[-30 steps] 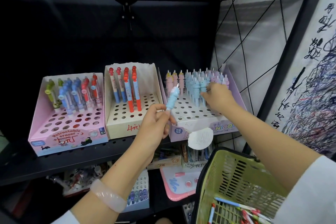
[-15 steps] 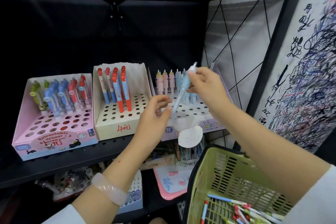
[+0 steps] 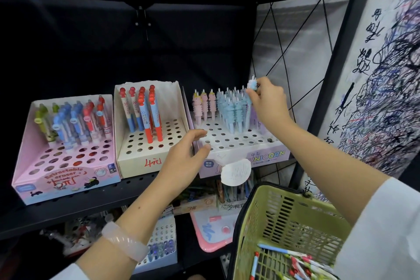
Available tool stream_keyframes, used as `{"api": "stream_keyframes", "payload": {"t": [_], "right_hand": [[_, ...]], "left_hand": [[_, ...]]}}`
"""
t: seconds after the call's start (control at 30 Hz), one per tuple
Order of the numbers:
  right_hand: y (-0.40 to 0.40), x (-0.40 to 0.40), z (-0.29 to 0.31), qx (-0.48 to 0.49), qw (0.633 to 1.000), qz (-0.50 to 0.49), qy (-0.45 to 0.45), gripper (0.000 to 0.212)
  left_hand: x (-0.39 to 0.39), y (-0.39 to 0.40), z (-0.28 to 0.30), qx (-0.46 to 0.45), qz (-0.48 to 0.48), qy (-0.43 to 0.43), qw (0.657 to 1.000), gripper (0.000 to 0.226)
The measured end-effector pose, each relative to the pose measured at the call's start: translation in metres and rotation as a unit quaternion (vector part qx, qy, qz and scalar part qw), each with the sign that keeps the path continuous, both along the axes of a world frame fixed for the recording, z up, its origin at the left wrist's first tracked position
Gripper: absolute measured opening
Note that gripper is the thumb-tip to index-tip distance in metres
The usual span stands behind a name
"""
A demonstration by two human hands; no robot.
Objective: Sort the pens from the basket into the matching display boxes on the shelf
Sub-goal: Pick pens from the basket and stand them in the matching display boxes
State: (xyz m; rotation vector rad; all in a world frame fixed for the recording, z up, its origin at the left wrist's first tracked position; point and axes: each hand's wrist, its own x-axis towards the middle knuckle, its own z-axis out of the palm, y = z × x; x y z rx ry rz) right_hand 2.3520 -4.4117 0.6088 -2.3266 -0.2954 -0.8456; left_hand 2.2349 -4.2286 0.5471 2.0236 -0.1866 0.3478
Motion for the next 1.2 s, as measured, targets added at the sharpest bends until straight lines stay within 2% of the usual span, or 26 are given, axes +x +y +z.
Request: {"api": "stream_keyframes", "payload": {"t": [0.1, 0.27, 0.43, 0.63, 0.73, 0.87, 1.07, 1.2], "right_hand": [[0.002, 0.003, 0.000, -0.025, 0.999, -0.022, -0.008, 0.030], [-0.003, 0.009, -0.002, -0.011, 0.999, -0.040, -0.003, 0.034], [-0.005, 0.011, -0.007, -0.040, 0.999, -0.028, 0.003, 0.036], [-0.001, 0.014, -0.019, -0.130, 0.988, -0.064, -0.055, 0.035], [-0.003, 0.020, -0.020, -0.136, 0.987, -0.080, -0.020, 0.038], [-0.005, 0.024, -0.027, -0.246, 0.966, -0.073, 0.020, 0.043], [-0.015, 0.018, -0.036, -0.357, 0.929, -0.097, -0.002, 0.047], [-0.020, 0.013, -0.032, -0.373, 0.923, -0.096, -0.003, 0.048]], "left_hand": [[-0.001, 0.001, -0.001, -0.004, -0.004, 0.010, 1.000, 0.031], [-0.001, 0.003, -0.003, 0.005, -0.004, 0.016, 1.000, 0.033], [0.000, 0.002, -0.006, -0.002, -0.011, 0.016, 1.000, 0.029], [0.000, 0.005, -0.010, 0.011, -0.007, 0.012, 1.000, 0.029], [0.000, 0.006, -0.009, 0.014, -0.008, 0.011, 1.000, 0.027], [-0.001, 0.004, -0.007, 0.007, -0.007, 0.013, 1.000, 0.028], [-0.002, 0.002, -0.005, 0.006, -0.007, 0.007, 1.000, 0.029], [-0.002, -0.004, -0.006, 0.001, 0.002, -0.003, 1.000, 0.026]]}}
